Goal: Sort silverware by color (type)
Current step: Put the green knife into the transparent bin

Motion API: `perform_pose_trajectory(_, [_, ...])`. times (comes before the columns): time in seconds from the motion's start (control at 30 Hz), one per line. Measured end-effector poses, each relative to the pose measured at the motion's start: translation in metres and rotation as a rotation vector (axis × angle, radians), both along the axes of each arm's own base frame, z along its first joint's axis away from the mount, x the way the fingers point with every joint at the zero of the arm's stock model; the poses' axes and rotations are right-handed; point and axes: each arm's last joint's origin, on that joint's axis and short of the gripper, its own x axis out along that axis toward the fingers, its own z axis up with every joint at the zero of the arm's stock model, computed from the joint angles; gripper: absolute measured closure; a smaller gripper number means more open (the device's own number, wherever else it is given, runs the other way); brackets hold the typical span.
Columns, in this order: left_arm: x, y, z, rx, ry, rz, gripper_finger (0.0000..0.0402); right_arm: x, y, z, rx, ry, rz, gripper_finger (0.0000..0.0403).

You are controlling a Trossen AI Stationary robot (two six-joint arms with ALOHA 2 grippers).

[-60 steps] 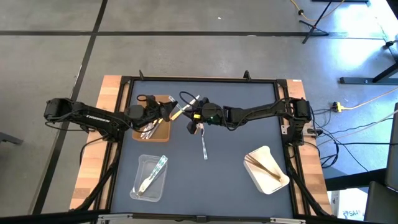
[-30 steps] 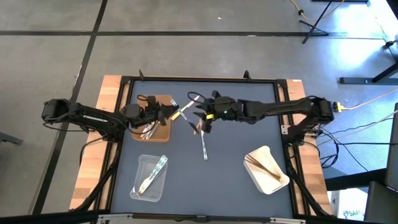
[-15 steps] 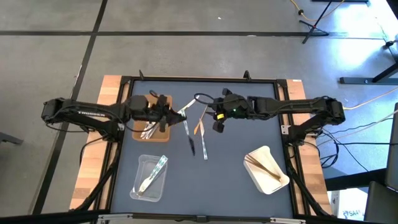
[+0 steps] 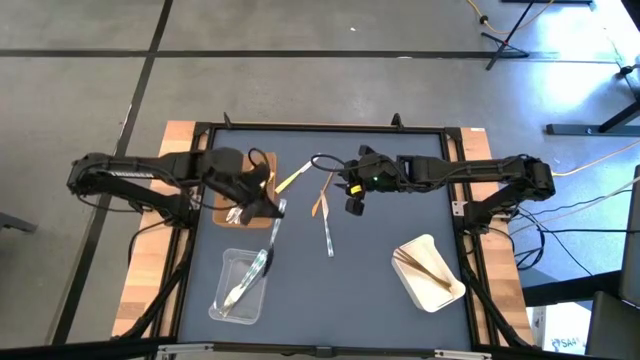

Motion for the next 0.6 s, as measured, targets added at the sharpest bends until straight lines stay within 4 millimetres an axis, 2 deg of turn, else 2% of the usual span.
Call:
perform_pose_trajectory(0.27, [-0.007, -0.030, -0.016, 0.045, 0.165, -0.082, 0.0372, 0.000, 0.001, 0.000, 0.047, -0.007, 0.026, 0.0276])
perform_pose_trajectory(0.6, [-0.011, -0.064, -0.021, 0.113, 0.196, -0.099, 0.0372, 0.000, 0.001, 0.000, 0.048, -0.008, 0.027, 0.0276])
